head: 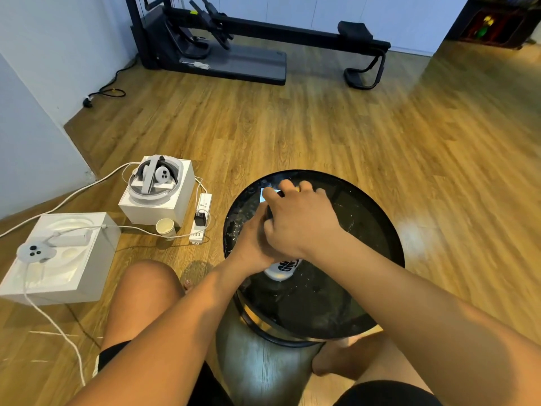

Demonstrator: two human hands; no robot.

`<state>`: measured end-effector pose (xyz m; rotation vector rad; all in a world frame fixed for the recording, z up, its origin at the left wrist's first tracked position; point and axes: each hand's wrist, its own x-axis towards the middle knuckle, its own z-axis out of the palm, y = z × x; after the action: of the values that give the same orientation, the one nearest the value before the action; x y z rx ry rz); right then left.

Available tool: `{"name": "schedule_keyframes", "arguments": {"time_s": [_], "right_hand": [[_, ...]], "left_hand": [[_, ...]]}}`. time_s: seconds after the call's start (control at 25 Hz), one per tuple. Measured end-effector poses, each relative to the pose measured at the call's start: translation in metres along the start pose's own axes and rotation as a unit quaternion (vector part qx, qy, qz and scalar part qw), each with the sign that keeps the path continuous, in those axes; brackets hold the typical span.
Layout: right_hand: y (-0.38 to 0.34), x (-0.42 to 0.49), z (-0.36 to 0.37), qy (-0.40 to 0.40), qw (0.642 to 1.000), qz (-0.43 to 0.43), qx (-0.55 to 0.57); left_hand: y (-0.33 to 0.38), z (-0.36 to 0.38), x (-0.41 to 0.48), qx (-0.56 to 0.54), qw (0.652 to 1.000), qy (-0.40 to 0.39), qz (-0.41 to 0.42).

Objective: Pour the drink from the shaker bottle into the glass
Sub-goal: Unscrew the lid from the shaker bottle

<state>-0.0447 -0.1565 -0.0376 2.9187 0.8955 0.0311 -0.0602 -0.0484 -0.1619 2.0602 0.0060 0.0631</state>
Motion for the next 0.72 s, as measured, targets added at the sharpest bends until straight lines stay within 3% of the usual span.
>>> {"name": "schedule_keyframes", "arguments": {"time_s": [0.08,0.2,0.32,0.44,0.48,0.72], "right_hand": [[0.006,-0.008,-0.001,0.044,0.991,-0.074,0.100],[0.008,-0.021,0.004,0.126,0.963,-0.101,0.218],[0.006,-0.018,0.009,0.181,0.965,-0.057,0.180],[0.004,-0.008,0.007,0.040,0.995,0.087,0.023],[0.003,-0.006,0.010,0.012,0.996,0.087,0.008],[0.006,-0.020,0.016,0.103,0.982,-0.120,0.104]], "left_hand": [[-0.001,0.000,0.000,0.017,1.000,0.004,0.000],[-0.005,0.003,0.003,0.009,1.000,-0.004,0.001],[-0.003,0.001,0.004,0.031,0.999,-0.008,0.008],[-0.002,-0.001,0.004,0.001,1.000,-0.015,-0.024],[-0.001,-0.002,0.003,0.000,1.000,-0.012,-0.017],[0.005,0.000,0.002,-0.034,0.999,0.011,0.001]]}}
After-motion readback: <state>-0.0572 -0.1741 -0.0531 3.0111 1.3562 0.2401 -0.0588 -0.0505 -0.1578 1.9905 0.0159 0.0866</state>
